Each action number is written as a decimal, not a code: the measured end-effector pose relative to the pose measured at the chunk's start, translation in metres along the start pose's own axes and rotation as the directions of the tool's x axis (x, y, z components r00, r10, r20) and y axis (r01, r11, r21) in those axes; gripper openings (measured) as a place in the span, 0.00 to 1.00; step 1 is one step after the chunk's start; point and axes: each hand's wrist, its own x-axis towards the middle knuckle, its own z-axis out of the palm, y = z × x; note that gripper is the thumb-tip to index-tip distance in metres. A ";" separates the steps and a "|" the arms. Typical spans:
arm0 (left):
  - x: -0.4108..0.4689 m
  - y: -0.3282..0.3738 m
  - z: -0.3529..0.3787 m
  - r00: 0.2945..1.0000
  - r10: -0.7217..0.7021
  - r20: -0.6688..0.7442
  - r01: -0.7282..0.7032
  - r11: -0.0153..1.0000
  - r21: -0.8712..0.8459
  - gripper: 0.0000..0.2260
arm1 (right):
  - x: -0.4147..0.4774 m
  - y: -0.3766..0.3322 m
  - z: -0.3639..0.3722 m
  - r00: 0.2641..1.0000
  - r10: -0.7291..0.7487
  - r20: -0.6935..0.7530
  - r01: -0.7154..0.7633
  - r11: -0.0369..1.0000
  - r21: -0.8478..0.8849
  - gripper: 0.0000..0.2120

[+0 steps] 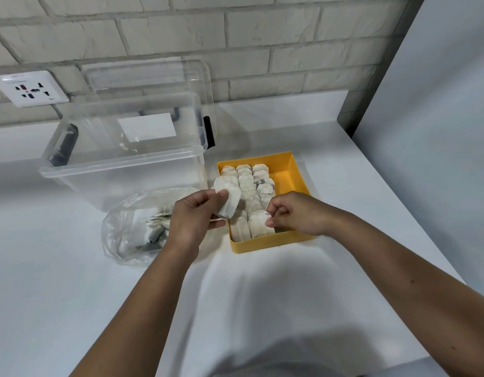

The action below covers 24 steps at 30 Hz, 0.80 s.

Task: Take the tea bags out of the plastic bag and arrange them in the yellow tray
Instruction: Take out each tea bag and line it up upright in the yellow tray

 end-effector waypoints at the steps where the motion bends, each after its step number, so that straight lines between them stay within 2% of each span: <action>1: 0.000 0.000 0.000 1.000 -0.003 0.002 0.003 1.000 0.000 0.04 | 0.002 0.000 0.002 1.000 0.005 0.019 -0.005 1.000 -0.002 0.05; 4: 0.001 -0.003 -0.001 1.000 -0.013 0.001 0.013 1.000 0.002 0.04 | 0.007 0.002 0.007 0.999 0.022 0.032 -0.021 1.000 -0.023 0.05; 10: 0.002 -0.006 0.000 1.000 -0.021 0.001 0.021 1.000 -0.003 0.04 | 0.015 0.008 0.014 0.984 0.007 -0.178 -0.031 0.991 -0.133 0.05; 19: 0.001 -0.006 0.004 1.000 -0.024 0.017 0.025 1.000 -0.011 0.04 | 0.012 0.007 0.018 0.975 0.003 -0.220 -0.040 0.985 -0.165 0.11; 21: 0.000 -0.004 0.005 0.999 -0.023 0.041 0.023 1.000 -0.008 0.06 | 0.010 0.004 0.010 0.963 -0.023 -0.269 -0.015 0.990 -0.139 0.12; 24: 0.000 0.001 0.010 0.996 -0.008 0.093 0.006 1.000 0.022 0.07 | 0.007 -0.012 -0.008 0.937 -0.090 -0.339 0.116 0.992 0.058 0.09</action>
